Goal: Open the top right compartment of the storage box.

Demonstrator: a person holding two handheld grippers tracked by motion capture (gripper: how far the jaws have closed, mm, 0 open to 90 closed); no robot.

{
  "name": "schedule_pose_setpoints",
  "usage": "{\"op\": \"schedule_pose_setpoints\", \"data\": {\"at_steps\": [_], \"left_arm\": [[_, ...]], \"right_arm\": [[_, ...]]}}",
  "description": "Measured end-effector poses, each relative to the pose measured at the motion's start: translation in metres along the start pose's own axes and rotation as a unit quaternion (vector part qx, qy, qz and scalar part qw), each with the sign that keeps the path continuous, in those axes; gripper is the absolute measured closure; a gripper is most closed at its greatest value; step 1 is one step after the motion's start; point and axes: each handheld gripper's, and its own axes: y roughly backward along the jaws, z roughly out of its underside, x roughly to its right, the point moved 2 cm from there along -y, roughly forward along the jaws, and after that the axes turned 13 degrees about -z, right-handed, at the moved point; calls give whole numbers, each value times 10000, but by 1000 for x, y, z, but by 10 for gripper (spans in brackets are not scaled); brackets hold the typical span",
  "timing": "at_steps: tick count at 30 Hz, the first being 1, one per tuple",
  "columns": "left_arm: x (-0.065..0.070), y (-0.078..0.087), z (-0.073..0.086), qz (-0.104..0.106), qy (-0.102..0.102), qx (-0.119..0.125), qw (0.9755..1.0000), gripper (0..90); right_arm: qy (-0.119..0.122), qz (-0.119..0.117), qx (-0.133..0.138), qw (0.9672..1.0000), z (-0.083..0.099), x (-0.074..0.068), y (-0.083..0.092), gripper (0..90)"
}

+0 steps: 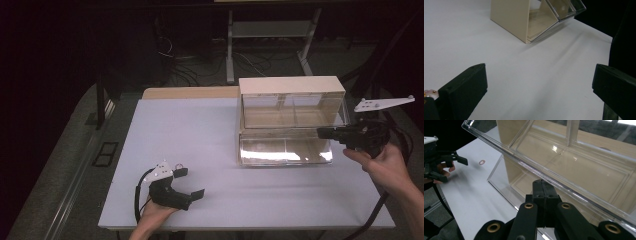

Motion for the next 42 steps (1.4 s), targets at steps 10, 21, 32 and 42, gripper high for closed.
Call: {"op": "schedule_pose_setpoints", "data": {"at_steps": [10, 21, 32, 42], "left_arm": [[0, 0, 0, -3, -5, 7, 10000, 0], [0, 1, 0, 3, -27, -18, 10000, 0], [-1, 1, 0, 7, -30, 5, 10000, 0], [-1, 1, 0, 4, -16, -7, 10000, 0]], "right_arm": [[78, -34, 93, 9999, -9, -3, 8, 895], [133, -155, 18, 9998, -32, -9, 22, 895], [189, -213, -110, 9995, -47, -11, 24, 895], [200, -253, -125, 9994, -60, -10, 29, 895]]}}
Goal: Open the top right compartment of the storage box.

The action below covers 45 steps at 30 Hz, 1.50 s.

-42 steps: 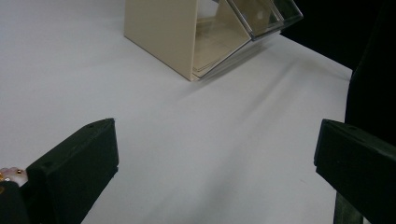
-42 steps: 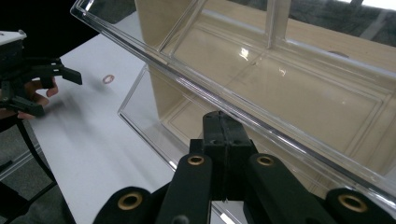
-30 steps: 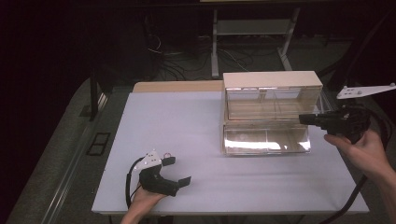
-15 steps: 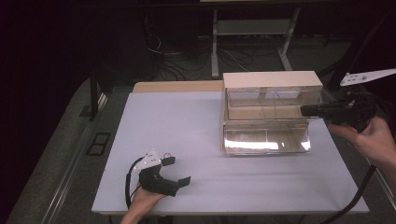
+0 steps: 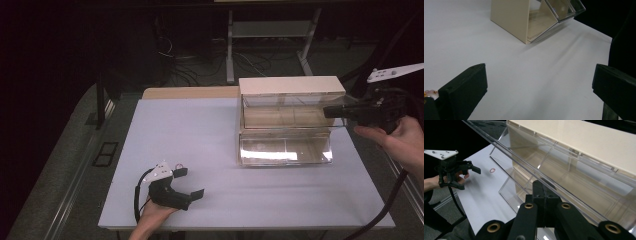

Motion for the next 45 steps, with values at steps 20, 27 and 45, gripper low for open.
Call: {"op": "schedule_pose_setpoints", "data": {"at_steps": [20, 27, 45], "left_arm": [[0, 0, 0, 16, 8, 3, 10000, 0], [0, 0, 0, 20, 17, 5, 10000, 0], [-2, 2, -2, 17, 51, -5, 10000, 0]], "right_arm": [[64, 48, -102, 9999, -24, 2, 6, 895], [50, 32, -86, 9999, -29, 5, 6, 896], [94, 128, 42, 9999, -37, 11, 5, 895]]}}
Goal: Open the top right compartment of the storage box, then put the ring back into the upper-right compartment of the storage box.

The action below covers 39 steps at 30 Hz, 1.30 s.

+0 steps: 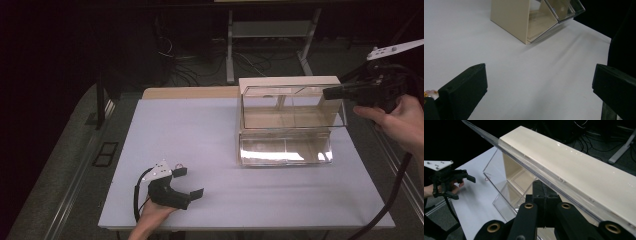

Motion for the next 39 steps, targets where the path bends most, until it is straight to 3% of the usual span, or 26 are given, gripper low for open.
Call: {"op": "schedule_pose_setpoints", "data": {"at_steps": [5, 19, 39], "left_arm": [[-4, 5, -4, -51, -33, 4, 10000, 0], [-11, 19, -18, -72, 162, 81, 9998, 0], [-28, 19, -39, -187, 27, -342, 9992, 0]], "right_arm": [[-3, -12, 19, 10000, -1, 1, 0, 895], [11, -117, -16, 9999, -2, 3, 1, 895], [41, -57, -34, 10000, 0, 5, 7, 895]]}}
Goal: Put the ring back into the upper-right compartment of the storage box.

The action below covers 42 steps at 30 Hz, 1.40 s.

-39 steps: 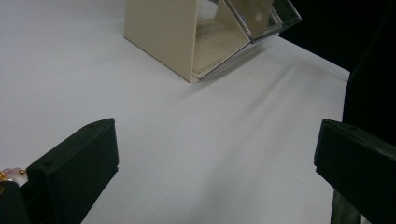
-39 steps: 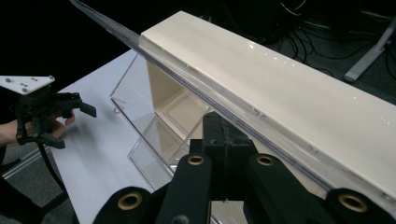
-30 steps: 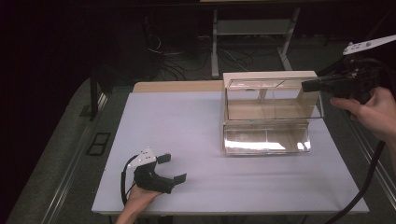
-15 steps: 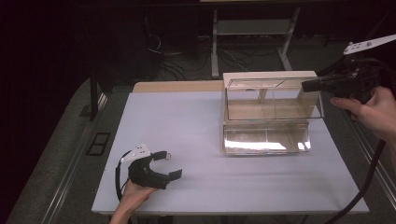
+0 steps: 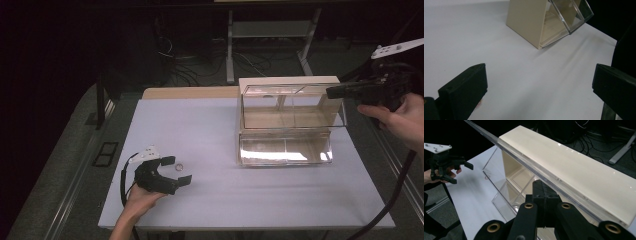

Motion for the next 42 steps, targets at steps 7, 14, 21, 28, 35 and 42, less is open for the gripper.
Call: {"op": "schedule_pose_setpoints", "data": {"at_steps": [7, 14, 21, 28, 35, 42], "left_arm": [[-7, -2, -7, -18, -75, -159, 9998, 0], [-16, -4, -12, -42, -105, -255, 9996, 0], [-23, -6, -17, -70, -132, -380, 9992, 0], [-31, -10, -19, -99, -208, -526, 9983, 5], [-41, -18, -18, -123, -208, -707, 9972, 34], [-50, -26, -14, -109, -311, -838, 9959, 96]], "right_arm": [[3, 5, 28, 10000, 1, 0, 2, 895], [-3, -7, 30, 10000, 0, 0, 2, 895], [6, -25, 13, 10000, 0, 0, 0, 895], [-4, -49, 4, 10000, -1, 0, -1, 895], [1, -59, 3, 10000, 0, 0, -1, 895], [35, -39, 11, 10000, 0, 1, -1, 895]]}}
